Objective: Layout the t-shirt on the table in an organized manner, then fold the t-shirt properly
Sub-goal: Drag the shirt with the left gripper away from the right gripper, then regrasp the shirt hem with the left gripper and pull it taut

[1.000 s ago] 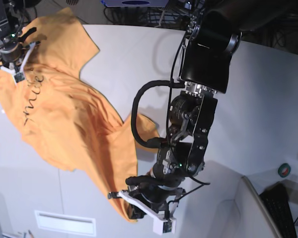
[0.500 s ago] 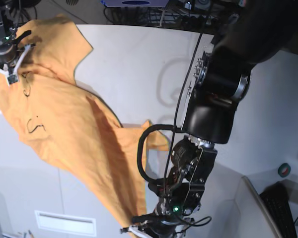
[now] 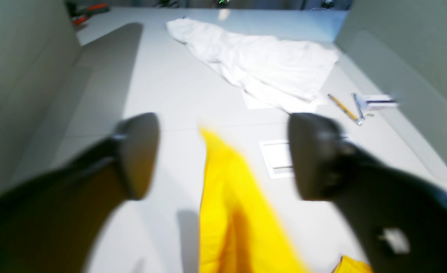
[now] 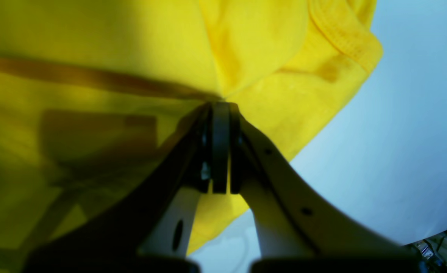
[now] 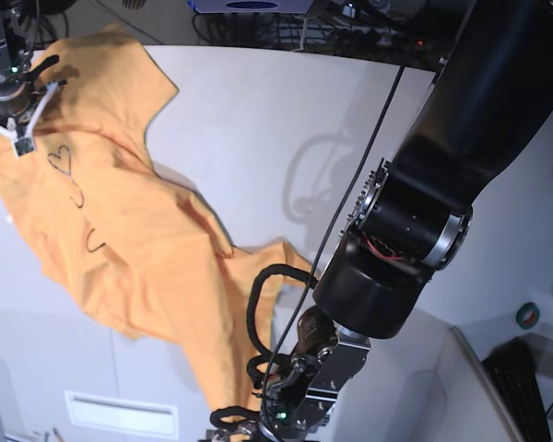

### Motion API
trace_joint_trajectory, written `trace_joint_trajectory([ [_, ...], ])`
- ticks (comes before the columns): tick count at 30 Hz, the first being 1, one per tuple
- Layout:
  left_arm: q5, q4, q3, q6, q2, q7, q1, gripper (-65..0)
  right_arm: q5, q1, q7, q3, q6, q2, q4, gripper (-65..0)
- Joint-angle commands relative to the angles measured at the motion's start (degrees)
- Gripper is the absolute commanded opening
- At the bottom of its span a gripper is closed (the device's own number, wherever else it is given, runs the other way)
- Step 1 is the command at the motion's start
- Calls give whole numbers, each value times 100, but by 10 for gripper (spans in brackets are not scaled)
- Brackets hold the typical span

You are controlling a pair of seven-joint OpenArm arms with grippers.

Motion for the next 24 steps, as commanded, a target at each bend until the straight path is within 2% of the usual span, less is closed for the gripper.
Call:
trace_joint_trajectory([
  [1, -1, 78, -94, 39, -18, -167, -224, -71, -26, -9, 22, 30, 3, 97, 59, -650],
  [3, -1, 95, -235, 30, -18, -131, -180, -51, -17, 0, 22, 30, 3, 97, 59, -650],
  [7, 26, 227, -323, 21, -71, 88, 462, -97, -17, 0, 22, 30, 3, 97, 59, -650],
  [10, 17, 544, -253, 4, -405, 264, 1174, -109, -17, 0, 22, 65, 3, -35, 59, -650],
  [11, 17, 693, -253, -49, -476, 308, 1411, -109, -17, 44, 22, 65, 3, -70, 59, -650],
  [15, 34, 1335, -253, -647, -854, 589, 2202, -109, -17, 87, 22, 47, 3, -132, 59, -650],
  [21, 34, 1502, -244, -682, -1276, 1205, 2440, -105, -26, 193, 4, 38, 3, -281, 59, -650],
  [24, 43, 1502, -121, -744, -1328, 1469, 2440, -107, -26, 211, 4, 30, 3, -299, 59, -650],
])
